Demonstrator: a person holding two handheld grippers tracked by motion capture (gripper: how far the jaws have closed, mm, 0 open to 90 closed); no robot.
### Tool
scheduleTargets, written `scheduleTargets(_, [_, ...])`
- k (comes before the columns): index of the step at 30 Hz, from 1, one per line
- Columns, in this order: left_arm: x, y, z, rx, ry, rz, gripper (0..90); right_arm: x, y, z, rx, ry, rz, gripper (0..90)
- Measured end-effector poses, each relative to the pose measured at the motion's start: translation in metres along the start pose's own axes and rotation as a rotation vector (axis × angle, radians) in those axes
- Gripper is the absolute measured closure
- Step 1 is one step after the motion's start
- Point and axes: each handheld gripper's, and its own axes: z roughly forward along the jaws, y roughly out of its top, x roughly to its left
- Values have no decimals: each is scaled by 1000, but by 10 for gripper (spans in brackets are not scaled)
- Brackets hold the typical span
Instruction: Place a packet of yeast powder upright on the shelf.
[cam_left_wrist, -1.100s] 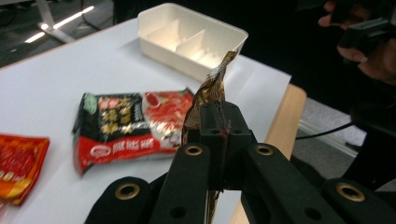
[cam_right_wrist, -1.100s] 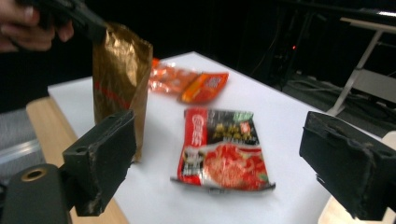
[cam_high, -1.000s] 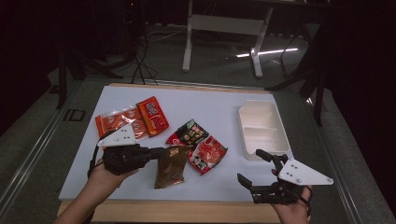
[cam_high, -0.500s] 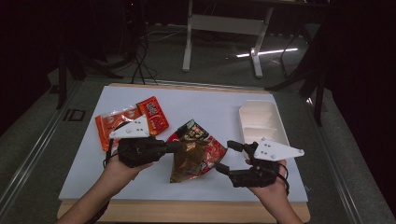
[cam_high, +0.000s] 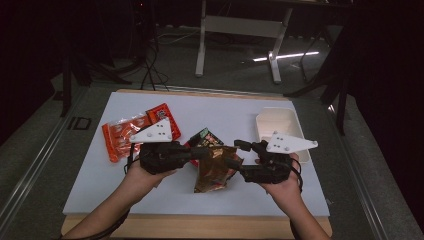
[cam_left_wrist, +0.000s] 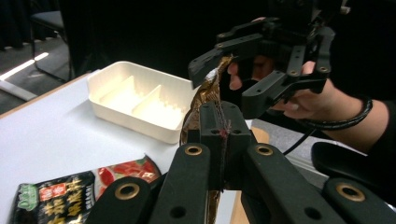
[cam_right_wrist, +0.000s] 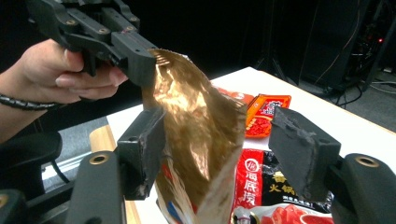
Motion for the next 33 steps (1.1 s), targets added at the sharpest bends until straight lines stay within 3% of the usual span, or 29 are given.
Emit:
scheduleTargets(1, [0, 0, 2, 3, -4, -1, 900, 0, 0, 1, 5, 8, -2, 444])
scheduleTargets(2, [0, 0, 3, 4, 0, 0, 900, 0, 0, 2, 4, 10, -1, 451])
scheduleTargets(3, [1, 0, 4, 9, -3, -1, 900, -1, -1, 3, 5, 21, 0, 544])
scheduleTargets(5, [1, -1, 6, 9, 0, -5, 900, 0, -1, 3, 21, -9, -26, 641])
scheduleTargets(6, [1, -2, 7, 12, -6, -9, 900, 0, -1, 3, 21, -9, -26, 641])
scheduleTargets(8, [1, -2, 7, 14, 2, -4, 900, -3, -1, 2, 49, -17, -33, 791])
scheduleTargets(9, [1, -3, 8, 18, -2, -6, 900, -3, -1, 2, 49, -17, -33, 791])
scheduleTargets(10, [1, -4, 8, 23, 4, -8, 900, -6, -1, 2, 59, 8, -21, 852])
scheduleTargets(16, [4, -6, 9, 38, -8, -21, 896, -7, 2, 2, 99, 35, -28, 887])
scheduleTargets(20, [5, -8, 7, 22, -11, -17, 883, -8, 5, 0, 96, 48, -33, 890])
scheduleTargets(22, [5, -9, 6, 7, -8, -17, 834, -8, 7, 0, 93, 49, -42, 891])
scheduleTargets(24, [5, -10, 5, 12, 10, -4, 658, -9, 11, -2, 82, 57, -50, 891])
scheduleTargets(27, [7, -12, 3, 8, 32, -7, 492, -11, 15, -5, 75, 47, -59, 892])
scheduleTargets(33, [14, -21, -6, -88, 33, -43, 261, -18, 26, -14, 62, 26, -64, 892])
